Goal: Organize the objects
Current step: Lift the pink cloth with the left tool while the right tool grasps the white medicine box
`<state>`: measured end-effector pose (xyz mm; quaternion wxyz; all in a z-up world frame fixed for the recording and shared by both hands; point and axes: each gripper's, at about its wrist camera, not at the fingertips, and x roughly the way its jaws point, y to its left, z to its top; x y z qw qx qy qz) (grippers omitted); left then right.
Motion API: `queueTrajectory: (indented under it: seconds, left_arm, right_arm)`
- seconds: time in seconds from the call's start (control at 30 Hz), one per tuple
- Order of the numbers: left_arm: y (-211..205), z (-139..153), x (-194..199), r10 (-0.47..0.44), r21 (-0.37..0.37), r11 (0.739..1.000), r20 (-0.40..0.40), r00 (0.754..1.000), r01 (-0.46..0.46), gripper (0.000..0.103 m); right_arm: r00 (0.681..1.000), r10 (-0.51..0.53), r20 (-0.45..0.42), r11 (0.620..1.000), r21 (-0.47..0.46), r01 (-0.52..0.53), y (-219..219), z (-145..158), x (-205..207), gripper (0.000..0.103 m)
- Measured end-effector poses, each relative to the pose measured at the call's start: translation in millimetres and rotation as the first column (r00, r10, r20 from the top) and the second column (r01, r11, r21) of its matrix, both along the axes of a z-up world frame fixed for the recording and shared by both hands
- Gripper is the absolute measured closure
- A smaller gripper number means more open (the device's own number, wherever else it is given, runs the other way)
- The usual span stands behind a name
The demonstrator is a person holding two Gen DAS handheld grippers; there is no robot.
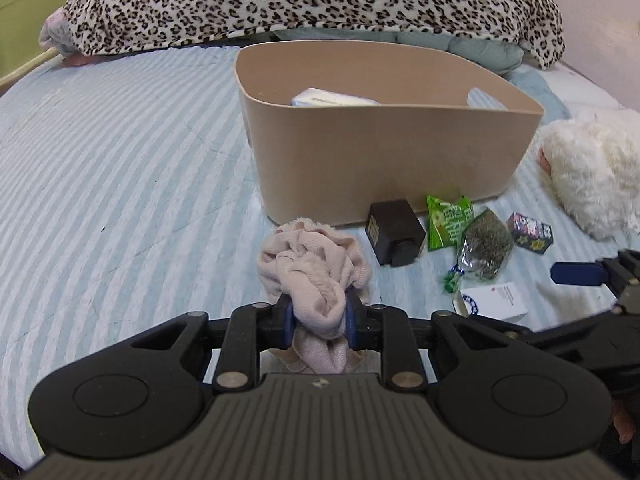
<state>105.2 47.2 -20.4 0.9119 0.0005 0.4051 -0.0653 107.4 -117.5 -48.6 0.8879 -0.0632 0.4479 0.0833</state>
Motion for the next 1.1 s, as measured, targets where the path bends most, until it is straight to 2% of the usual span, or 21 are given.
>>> queueTrajectory:
  seconds: [0.1,0.17,0.23,0.27,0.33,0.47,0.57,0.67,1.1]
  left_arm:
    - [-3.0,-3.5,-2.0,-0.011,0.017,1.0,0.012,1.0,0.011,0.077]
    - [-3.6,-4.7,-0.9,-0.007,0.017,1.0,0.013,1.0,0.007,0.077]
    - [-4.7,-5.4,-2.3,-0.002,0.016,1.0,0.014,1.0,0.002,0.077]
    - [-4.3,-5.0,-2.8,0.0,0.013,1.0,0.016,1.0,0.0,0.077]
    - [-3.6,-3.7,-3.9,0.006,0.007,1.0,0.016,1.0,-0.007,0.077]
    - [1.0,2.9,-5.5,0.052,-0.013,0.999,0.002,0.999,-0.052,0.077]
    - [0.8,13.6,-13.7,0.076,0.007,0.997,0.053,0.996,-0.076,0.077]
    - [2.3,25.9,-18.1,0.09,-0.016,0.996,0.081,0.993,-0.089,0.077]
    - [-9.6,78.2,-6.8,0.07,-0.064,0.996,0.218,0.973,-0.057,0.077]
  right_arm:
    - [0.999,-0.022,-0.039,1.0,0.019,0.023,-2.1,-8.4,5.0,0.0]
    - [0.997,-0.042,-0.059,0.998,0.039,0.044,-4.8,-11.8,6.0,0.007]
    - [0.996,-0.071,-0.053,0.996,0.043,0.073,-7.7,-13.3,5.8,0.022]
    - [0.996,-0.074,-0.046,0.996,0.045,0.076,-8.3,-12.6,4.8,0.025]
    - [0.997,-0.07,-0.029,0.996,0.048,0.072,-9.9,-9.1,2.1,0.045]
    - [0.997,-0.079,0.001,0.996,0.038,0.079,-12.8,-2.0,-6.1,0.045]
    - [0.996,-0.083,0.017,0.995,0.062,0.082,-19.8,9.5,-10.3,0.045]
    - [0.994,-0.083,0.064,0.995,0.066,0.079,-28.1,26.1,-13.4,0.045]
    - [0.961,-0.135,0.239,0.98,0.176,0.094,-65.1,105.9,11.6,0.045]
